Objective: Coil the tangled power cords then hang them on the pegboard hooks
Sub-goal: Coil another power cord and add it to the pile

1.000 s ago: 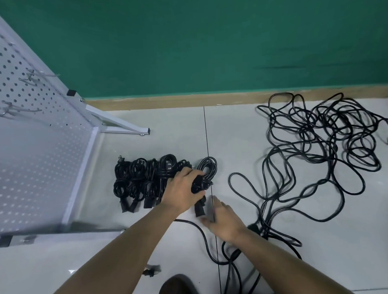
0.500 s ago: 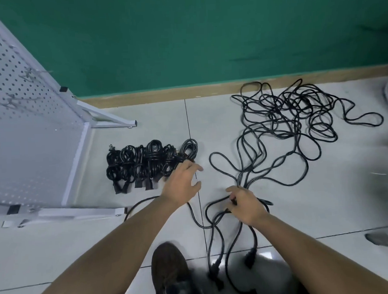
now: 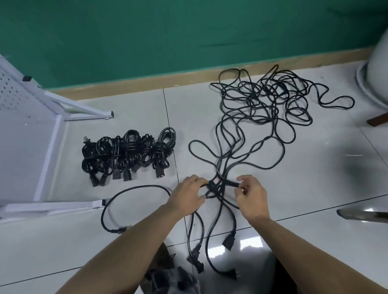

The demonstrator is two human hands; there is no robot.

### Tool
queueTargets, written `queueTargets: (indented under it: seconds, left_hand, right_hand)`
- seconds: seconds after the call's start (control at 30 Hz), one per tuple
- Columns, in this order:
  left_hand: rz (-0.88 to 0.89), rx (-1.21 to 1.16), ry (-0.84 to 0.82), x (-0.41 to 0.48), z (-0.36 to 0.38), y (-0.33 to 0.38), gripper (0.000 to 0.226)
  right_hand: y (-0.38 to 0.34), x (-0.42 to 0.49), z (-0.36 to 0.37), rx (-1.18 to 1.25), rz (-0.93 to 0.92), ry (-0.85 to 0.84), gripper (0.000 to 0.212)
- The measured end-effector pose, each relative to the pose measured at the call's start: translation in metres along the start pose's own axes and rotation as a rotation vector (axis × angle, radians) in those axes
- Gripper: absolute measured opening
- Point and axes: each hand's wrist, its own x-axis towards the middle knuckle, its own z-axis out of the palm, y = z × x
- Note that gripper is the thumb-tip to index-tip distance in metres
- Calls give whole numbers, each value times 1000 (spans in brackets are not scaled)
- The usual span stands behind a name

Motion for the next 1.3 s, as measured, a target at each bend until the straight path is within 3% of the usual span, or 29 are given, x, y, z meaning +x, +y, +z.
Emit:
queueTargets:
  seconds: [0.1,0.2,0.4,0.53,0.7,0.77,0.83,0.93,1.07,1.2,1.3]
  left_hand:
    - [93,5,-113,13,4,12,60]
    - [149,155,-225,26,9,22,63]
    - [83,400,-171,42,17,28,42]
    - [120,436,-140,42,17,23,27]
    - [92,99,-72,33,6,33,30]
    - [19,-110,-125,32,6,39,25]
    - [-33,-263,-198,29,9,47,21]
    - [-15,-284,-218,28,19,59,19]
    - [-11,-248,-226,33,27,71,20]
    - [40,-109,-271,41,17,80,31]
    - [3,-110,-143,49,-8,82,26]
  right_hand:
    - [19,1,-2,-114,43,-80,34]
    - [31,4,-4,-232,88,-239,42]
    - [43,15,-12,-296,173,-214,29]
    - [49,19,-18,-163,267,-220,38]
    - [47,21,-23,41,466,-70,21]
    - [50,24,-20,68,568,-144,23]
    - [48,23,-16,267,660,-239,28]
    - [35,19,-17,468,605,-320,25]
    - [26,20,-26,592,570,-276,27]
    - [23,29,-41,475,475,-162,28]
    - [14,43,-58,372,396,-131,30]
